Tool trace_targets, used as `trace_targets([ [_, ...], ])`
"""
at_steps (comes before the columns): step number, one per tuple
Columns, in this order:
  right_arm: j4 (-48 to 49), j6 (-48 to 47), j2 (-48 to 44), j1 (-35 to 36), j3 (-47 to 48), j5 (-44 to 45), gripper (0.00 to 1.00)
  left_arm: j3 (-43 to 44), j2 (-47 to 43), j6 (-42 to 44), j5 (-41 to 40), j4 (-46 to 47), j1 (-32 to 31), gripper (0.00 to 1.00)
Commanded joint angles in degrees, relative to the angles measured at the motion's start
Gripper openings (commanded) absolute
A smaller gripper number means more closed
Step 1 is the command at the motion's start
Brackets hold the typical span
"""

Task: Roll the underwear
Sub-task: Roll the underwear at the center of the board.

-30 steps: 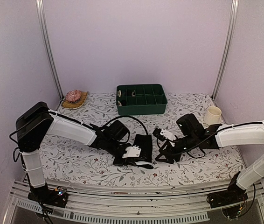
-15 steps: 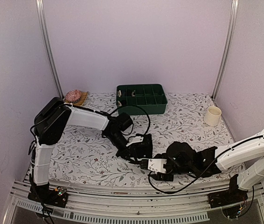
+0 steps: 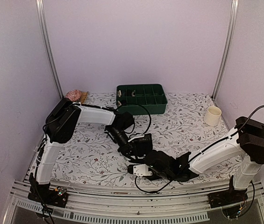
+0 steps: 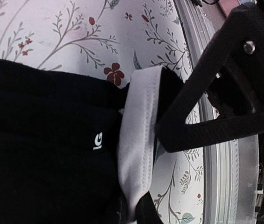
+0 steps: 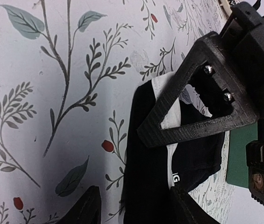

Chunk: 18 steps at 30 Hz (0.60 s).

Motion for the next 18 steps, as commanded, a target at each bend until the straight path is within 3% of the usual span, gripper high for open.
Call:
trace_targets([
  [1, 1.9, -2.6, 3.9, 0.2, 2.2, 5.5, 0.50, 1.9, 2.9, 1.0, -1.1, -5.4, 1.1, 0.00],
  [6, 1.8, -2.1, 7.8, -0.2, 3.8, 7.4, 0.37, 2.3, 3.2, 1.1, -1.1, -5.7, 1.1, 0.00],
  [11, -0.2, 0.1, 9.5, -0.6, 4.7, 7.5, 0.12, 1.5, 2.2, 0.9, -2.4, -4.5, 1.1, 0.02],
  [16, -7.0, 5.8, 8.2, -2.1, 6.7, 1.6, 0.06, -2.9, -4.8, 0.2, -5.9, 1.4, 1.2, 0.37],
  [18, -9.9, 8.3, 7.6, -3.0, 7.8, -1.4, 0.05, -5.9, -9.3, 0.2, -7.1, 5.0, 1.3, 0.45],
])
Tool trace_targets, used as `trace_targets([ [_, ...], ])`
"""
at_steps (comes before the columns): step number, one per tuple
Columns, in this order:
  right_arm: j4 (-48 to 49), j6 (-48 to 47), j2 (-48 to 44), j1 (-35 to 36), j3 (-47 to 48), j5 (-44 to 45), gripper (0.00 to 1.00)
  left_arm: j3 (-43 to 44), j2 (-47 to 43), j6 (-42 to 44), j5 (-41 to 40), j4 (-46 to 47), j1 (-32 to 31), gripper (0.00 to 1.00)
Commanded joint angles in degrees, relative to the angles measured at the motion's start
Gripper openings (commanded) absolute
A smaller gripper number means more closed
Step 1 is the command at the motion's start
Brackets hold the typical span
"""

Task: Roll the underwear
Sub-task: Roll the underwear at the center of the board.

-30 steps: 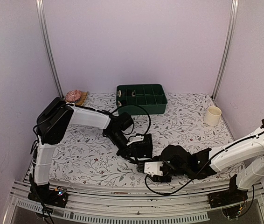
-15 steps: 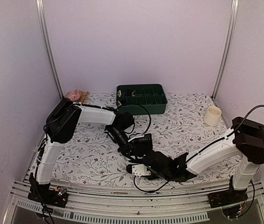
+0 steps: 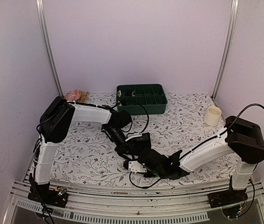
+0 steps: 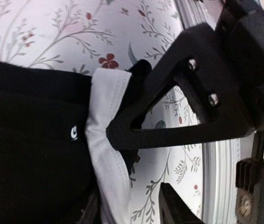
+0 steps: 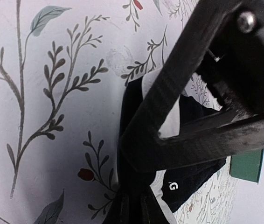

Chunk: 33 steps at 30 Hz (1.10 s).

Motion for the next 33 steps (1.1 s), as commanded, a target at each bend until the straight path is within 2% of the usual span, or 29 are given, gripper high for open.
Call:
trace_targets([
  [1, -9.8, 6.9, -0.2, -2.3, 2.1, -7.9, 0.04, -6.3, -9.9, 0.1, -7.8, 8.2, 0.8, 0.51],
  [4, -13.5, 9.4, -0.6, -3.7, 3.6, -12.4, 0.04, -12.0, -17.2, 0.5, -10.3, 13.8, 1.0, 0.70],
  [7, -17.0, 12.0, -0.8, -5.3, 4.8, -17.4, 0.04, -19.1, -24.9, 0.9, -12.8, 20.8, 1.6, 0.76],
  [14, -24.7, 16.8, -1.5, -11.2, 8.7, -35.3, 0.04, -41.9, -39.5, 6.8, -19.3, 43.4, 1.7, 0.72],
  [17, -29.4, 18.4, -0.2, -14.0, 11.7, -42.1, 0.04, -49.9, -42.9, 10.6, -21.0, 52.5, 0.8, 0.71],
  [20, -32.6, 20.1, 1.7, -16.5, 14.6, -48.8, 0.04, -56.4, -44.6, 13.6, -25.9, 59.8, -2.5, 0.71],
  [24, -34.6, 21.3, 3.9, -18.2, 17.0, -53.1, 0.04, -58.7, -44.3, 14.9, -31.4, 66.0, -7.6, 0.73],
  [33, -36.0, 21.9, 5.7, -21.0, 17.9, -59.8, 0.03, -55.7, -39.8, 15.9, -34.6, 69.0, -12.8, 0.74],
])
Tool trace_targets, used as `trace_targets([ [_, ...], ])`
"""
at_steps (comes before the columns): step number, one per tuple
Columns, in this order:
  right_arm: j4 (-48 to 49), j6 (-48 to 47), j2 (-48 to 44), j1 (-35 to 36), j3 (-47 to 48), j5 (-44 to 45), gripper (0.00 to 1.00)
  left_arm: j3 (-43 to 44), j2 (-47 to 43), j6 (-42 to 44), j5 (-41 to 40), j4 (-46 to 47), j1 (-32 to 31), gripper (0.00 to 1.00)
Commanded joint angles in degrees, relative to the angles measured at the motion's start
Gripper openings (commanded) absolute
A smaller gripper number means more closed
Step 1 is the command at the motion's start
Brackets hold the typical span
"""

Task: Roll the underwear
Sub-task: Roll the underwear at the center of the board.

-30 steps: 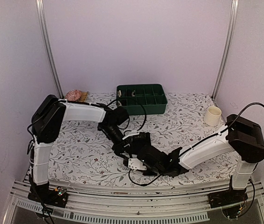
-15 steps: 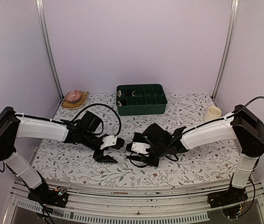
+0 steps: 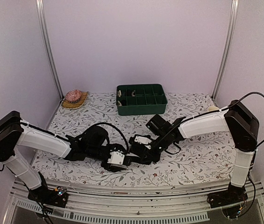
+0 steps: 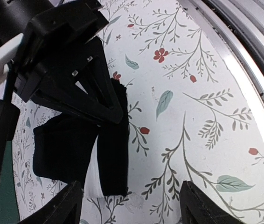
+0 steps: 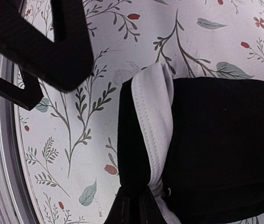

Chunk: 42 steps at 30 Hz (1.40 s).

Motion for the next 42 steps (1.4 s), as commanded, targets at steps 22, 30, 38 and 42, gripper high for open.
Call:
trace_targets([
  [22, -7.4, 0.4, 3.3, -2.2, 0.8, -6.2, 0.04, 11.2, 14.9, -2.1, -9.3, -0.1, -6.8, 0.43],
  [30, -7.4, 0.2, 3.6, -2.3, 0.8, -5.9, 0.04, 10.5, 16.2, -3.2, -13.6, 3.4, -6.7, 0.45],
  [38, -7.3, 0.0, 4.0, -2.4, 0.7, -6.2, 0.04, 4.1, 11.7, -1.1, -10.9, 11.7, -6.7, 0.53],
  [42, -7.1, 0.0, 4.1, -2.5, 0.7, -6.3, 0.04, 6.3, 14.3, -1.2, -12.9, 9.8, -6.6, 0.53],
])
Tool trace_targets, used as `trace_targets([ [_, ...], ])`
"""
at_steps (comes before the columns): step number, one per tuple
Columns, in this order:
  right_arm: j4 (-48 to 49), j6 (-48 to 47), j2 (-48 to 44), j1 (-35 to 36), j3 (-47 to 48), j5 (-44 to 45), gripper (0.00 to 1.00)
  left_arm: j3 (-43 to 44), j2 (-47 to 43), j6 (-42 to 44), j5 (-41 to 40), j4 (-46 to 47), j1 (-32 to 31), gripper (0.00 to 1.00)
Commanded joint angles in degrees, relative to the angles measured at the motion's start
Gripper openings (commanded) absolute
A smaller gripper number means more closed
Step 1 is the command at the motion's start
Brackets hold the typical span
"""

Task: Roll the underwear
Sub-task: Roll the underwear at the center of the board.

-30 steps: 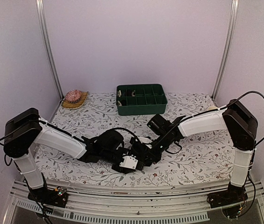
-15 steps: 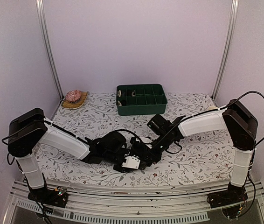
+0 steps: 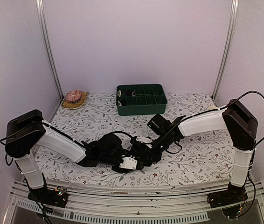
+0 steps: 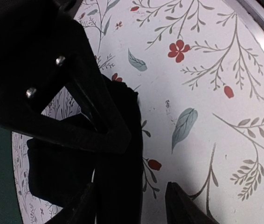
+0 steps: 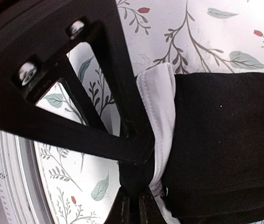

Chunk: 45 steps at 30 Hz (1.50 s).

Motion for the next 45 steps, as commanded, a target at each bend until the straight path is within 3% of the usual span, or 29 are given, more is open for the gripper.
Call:
trace_targets([
  [1, -4.0, -0.1, 2.6, -0.3, -0.4, 0.9, 0.04, 1.5, 1.8, 0.3, -1.8, 0.6, -0.3, 0.52],
  [7, -3.8, -0.2, 2.7, -0.3, -0.9, 0.8, 0.04, 2.5, 4.9, -0.1, -4.1, 0.4, -0.3, 0.50],
  [15, -2.5, 0.1, -1.0, -0.4, -2.5, 2.4, 0.09, 6.0, 7.2, -2.4, -3.0, -7.3, -0.2, 0.00],
  [18, 0.6, 1.5, -6.8, -0.3, -6.5, 6.9, 0.25, 8.2, 7.7, -4.7, 0.3, -13.0, 0.2, 0.00],
  [23, 8.3, 4.5, -20.1, -0.4, -15.8, 19.1, 0.42, 13.8, 9.2, -9.2, 8.1, -24.1, 1.3, 0.00],
  [28, 16.6, 5.4, -34.7, 1.2, -26.1, 30.4, 0.48, 18.0, 13.1, -13.5, 17.6, -31.5, 4.7, 0.00],
  [32, 22.6, 1.9, -41.6, 7.6, -32.4, 40.7, 0.51, 22.6, 16.7, -15.6, 25.5, -37.9, 8.2, 0.00],
  [40, 29.9, -8.1, -41.7, 18.5, -36.0, 50.7, 0.51, 32.5, 23.6, -16.7, 36.1, -48.3, 13.3, 0.00],
  [45, 34.7, -14.1, -33.8, 22.8, -35.8, 53.8, 0.51, 37.7, 27.6, -16.1, 38.3, -54.5, 13.8, 0.00],
])
